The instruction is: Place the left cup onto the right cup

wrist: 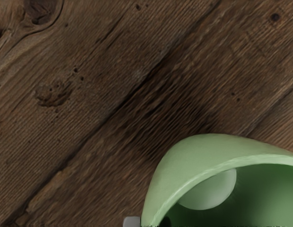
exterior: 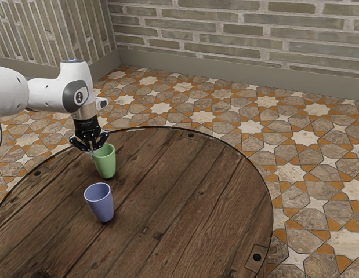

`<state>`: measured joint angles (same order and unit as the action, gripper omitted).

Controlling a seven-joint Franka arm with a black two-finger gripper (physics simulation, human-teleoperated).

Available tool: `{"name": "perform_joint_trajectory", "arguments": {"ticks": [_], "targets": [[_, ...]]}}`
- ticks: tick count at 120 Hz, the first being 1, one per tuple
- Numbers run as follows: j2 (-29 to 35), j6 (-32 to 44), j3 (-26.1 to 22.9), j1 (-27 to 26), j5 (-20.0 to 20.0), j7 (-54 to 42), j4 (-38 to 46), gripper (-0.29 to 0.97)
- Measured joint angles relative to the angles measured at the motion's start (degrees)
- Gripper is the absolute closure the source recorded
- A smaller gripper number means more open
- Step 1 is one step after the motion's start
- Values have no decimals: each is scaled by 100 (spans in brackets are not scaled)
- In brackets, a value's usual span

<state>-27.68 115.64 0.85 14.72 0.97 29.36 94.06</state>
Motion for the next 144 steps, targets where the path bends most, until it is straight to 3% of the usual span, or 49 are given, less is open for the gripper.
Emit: {"name": "perform_joint_trajectory", "arguments": {"ticks": [71, 144], "targets": [[926, -147, 71, -322, 28, 21, 152, 79], [2100, -218, 80, -420, 27, 35, 1404, 79]]}}
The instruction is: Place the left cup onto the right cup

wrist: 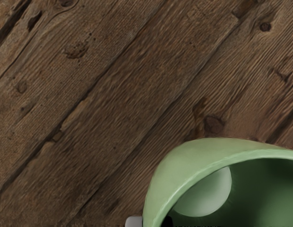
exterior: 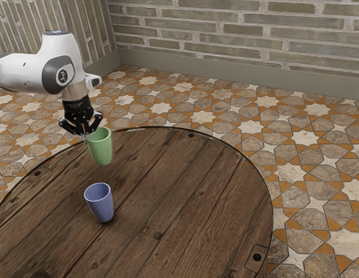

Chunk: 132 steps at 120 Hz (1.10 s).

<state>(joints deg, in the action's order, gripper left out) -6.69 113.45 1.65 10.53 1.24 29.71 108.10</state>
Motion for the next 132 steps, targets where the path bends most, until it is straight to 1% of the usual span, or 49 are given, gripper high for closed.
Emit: {"name": "perform_joint_trajectory", "arguments": {"ticks": [40, 77, 95, 132], "targets": [[619, 34, -18, 63, -8, 18, 719, 79], [1002, -8, -103, 33, -8, 33, 907, 79], [1257, -21, -206, -53, -11, 39, 1120, 79], [1598, -23, -358, 1, -17, 49, 1504, 79]]}}
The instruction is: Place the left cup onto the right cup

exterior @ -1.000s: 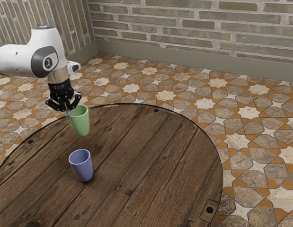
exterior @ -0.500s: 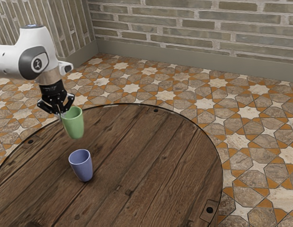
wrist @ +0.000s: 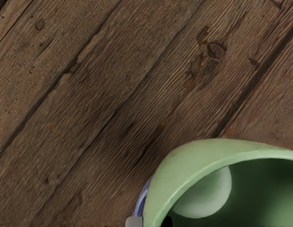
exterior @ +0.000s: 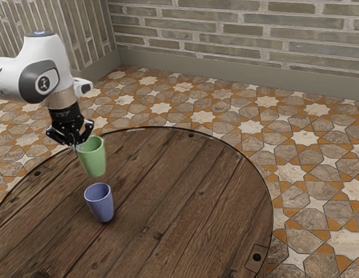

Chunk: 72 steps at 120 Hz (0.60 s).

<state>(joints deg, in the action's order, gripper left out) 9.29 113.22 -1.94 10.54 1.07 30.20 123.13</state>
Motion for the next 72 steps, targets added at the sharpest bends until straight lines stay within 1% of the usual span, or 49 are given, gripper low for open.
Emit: {"name": "perform_joint_trajectory", "arguments": {"ticks": [31, 72], "targets": [[297, 21, -132, 36, -1, 9, 369, 79], [413, 65, -212, 36, -9, 21, 707, 79]]}}
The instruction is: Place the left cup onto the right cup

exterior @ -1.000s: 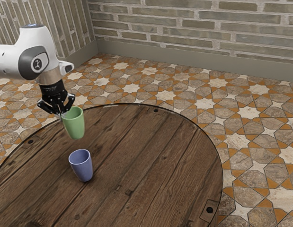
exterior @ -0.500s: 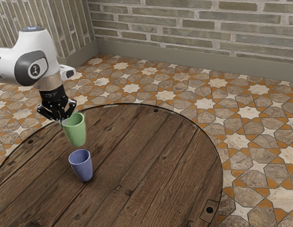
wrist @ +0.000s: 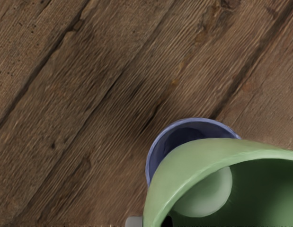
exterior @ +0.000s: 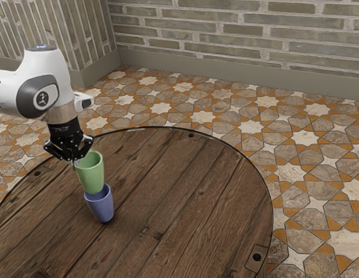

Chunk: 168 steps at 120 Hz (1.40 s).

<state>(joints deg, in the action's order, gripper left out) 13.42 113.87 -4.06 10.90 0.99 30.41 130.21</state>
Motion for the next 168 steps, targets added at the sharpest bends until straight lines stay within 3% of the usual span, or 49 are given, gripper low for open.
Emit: {"name": "perform_joint_trajectory", "arguments": {"ticks": [168], "targets": [[-184, 121, -139, -38, -21, 85, -71, 79]]}}
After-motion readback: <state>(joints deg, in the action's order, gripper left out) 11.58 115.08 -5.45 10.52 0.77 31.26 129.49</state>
